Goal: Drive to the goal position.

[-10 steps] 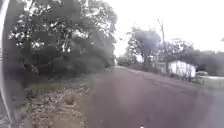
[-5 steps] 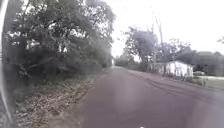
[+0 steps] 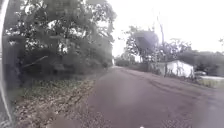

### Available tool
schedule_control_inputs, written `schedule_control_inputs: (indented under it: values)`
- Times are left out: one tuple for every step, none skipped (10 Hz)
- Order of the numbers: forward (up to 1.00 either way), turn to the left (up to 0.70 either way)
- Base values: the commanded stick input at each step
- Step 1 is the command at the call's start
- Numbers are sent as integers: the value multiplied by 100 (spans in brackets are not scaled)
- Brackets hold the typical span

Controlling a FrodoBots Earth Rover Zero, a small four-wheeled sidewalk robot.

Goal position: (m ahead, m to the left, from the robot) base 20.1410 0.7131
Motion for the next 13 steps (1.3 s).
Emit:
schedule_control_inputs:
  values:
    - [70,1]
    - [70,1]
    - [70,1]
    - [70,1]
    - [70,1]
    - [70,1]
    - [70,1]
    - [70,1]
    - [70,1]
    - [70,1]
    - [70,1]
    - [70,1]
    - [70,1]
